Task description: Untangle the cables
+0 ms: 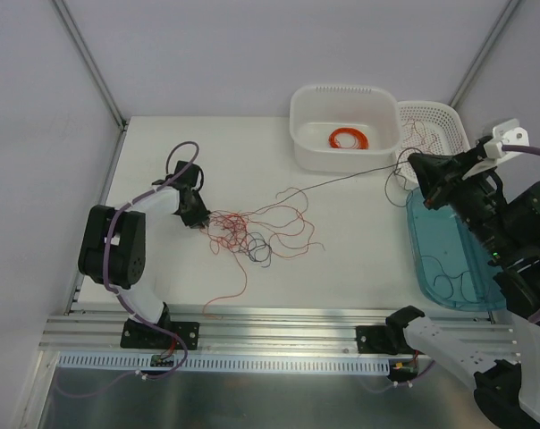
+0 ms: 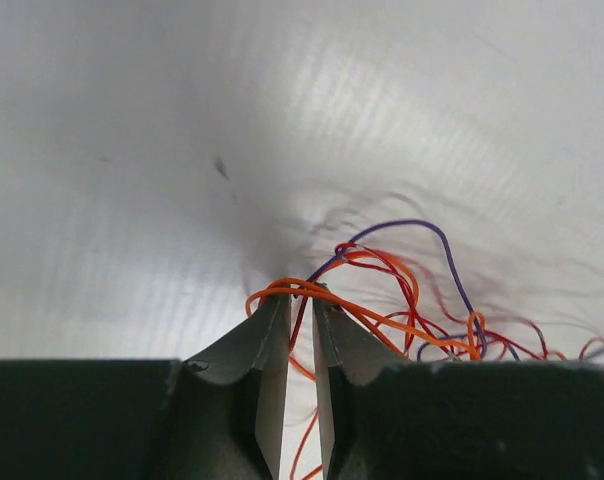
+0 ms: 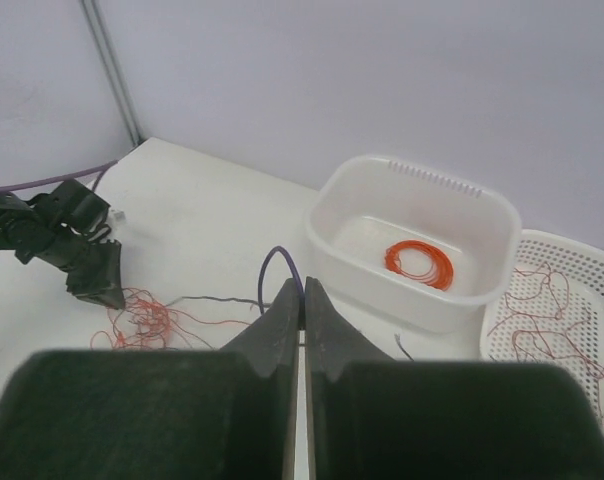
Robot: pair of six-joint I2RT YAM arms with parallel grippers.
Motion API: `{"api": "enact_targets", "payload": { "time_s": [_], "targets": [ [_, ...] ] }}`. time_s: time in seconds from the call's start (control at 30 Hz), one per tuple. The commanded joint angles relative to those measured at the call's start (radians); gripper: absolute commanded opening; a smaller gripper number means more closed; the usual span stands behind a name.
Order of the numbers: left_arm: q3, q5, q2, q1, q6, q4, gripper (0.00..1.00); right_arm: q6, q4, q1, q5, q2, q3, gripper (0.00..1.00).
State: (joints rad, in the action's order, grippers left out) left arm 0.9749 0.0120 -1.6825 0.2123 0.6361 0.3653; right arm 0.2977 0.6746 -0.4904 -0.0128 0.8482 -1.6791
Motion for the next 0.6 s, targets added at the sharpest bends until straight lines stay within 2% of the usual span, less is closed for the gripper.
{"api": "enact_targets", "payload": {
  "time_s": [0.0,0.2,0.57],
  "targets": [
    [0.070,-0.066,0.047,-0.031,-0.045,0.063,0.15,0.047,-0.003,0.006,-0.101,-0.018,-0.033,0.01],
    [0.113,-0.102,0.030,-0.099,-0.081,0.095,0.17,0.067,0.010,0.006,-0.235,-0.029,-0.054,0.01],
    [0.159,-0.107,-0.046,-0.307,-0.110,0.124,0.18,0.136,-0.062,0.004,-0.346,-0.109,-0.100,0.01]
  ]
}}
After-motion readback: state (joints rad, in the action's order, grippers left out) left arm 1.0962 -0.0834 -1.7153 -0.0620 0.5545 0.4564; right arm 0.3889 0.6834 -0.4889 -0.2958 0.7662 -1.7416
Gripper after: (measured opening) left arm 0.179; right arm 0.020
